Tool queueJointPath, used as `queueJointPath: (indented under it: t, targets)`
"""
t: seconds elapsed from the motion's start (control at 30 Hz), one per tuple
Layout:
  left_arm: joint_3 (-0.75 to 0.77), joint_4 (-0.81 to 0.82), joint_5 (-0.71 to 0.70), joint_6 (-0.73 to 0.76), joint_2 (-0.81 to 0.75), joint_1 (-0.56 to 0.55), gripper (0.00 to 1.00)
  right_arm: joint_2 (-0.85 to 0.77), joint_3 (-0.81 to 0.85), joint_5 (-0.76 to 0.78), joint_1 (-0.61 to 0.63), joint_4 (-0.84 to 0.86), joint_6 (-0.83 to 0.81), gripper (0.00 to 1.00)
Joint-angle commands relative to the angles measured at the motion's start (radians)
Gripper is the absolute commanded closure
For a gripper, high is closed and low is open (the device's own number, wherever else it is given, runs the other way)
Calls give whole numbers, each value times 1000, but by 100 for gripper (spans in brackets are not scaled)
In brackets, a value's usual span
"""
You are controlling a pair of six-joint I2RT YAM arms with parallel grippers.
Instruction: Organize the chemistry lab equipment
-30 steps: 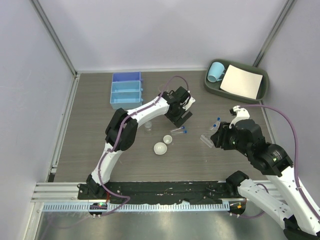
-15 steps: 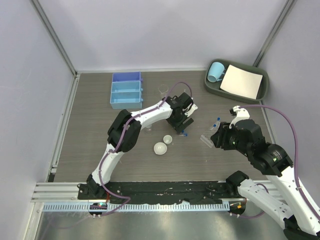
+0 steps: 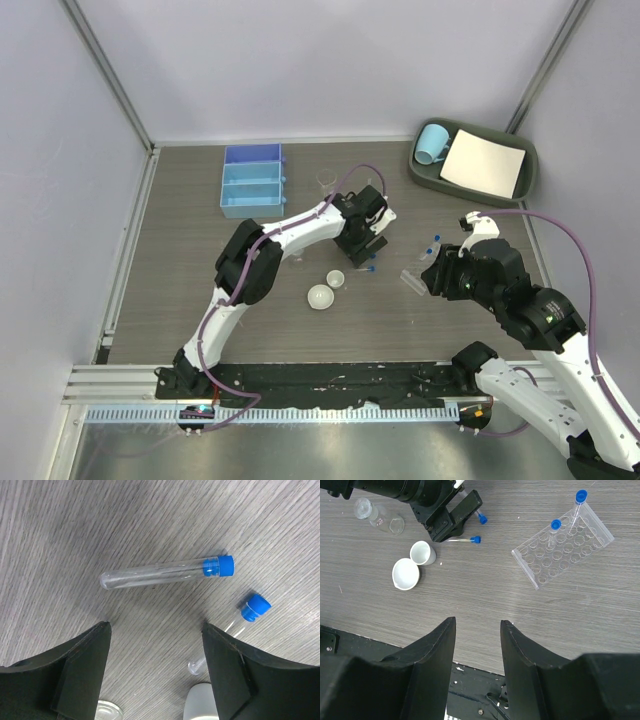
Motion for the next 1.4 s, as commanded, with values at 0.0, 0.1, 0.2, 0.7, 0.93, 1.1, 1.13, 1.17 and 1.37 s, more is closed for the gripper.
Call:
queueJointPath:
  t: [0.0, 0.1, 0.2, 0.7, 0.93, 1.1, 1.13, 1.17, 1.37]
  targets:
    - [13, 29, -71, 56, 24, 2, 23, -3, 16, -11, 4, 21, -1, 53]
    - [68, 6, -79, 86, 49, 1, 23, 2, 21, -14, 4, 19, 0, 53]
    - [116, -7, -80, 119, 75, -2, 23, 5, 21, -12, 4, 22, 0, 53]
    - [214, -49, -47, 213, 170, -15, 23, 27, 8, -15, 4, 34, 6, 53]
    - [255, -95, -27, 224, 216, -16, 33, 33, 11, -20, 4, 38, 12, 53]
    - [277, -139, -13, 213, 236, -15, 43, 37, 16, -21, 4, 39, 16, 53]
    - [268, -138, -13, 211, 234, -16, 45, 39, 16, -23, 4, 39, 16, 53]
    - [263, -138, -13, 208, 233, -15, 46, 37, 16, -24, 4, 39, 17, 53]
    - [215, -127, -11, 190, 225, -15, 52, 33, 19, -34, 4, 38, 25, 53]
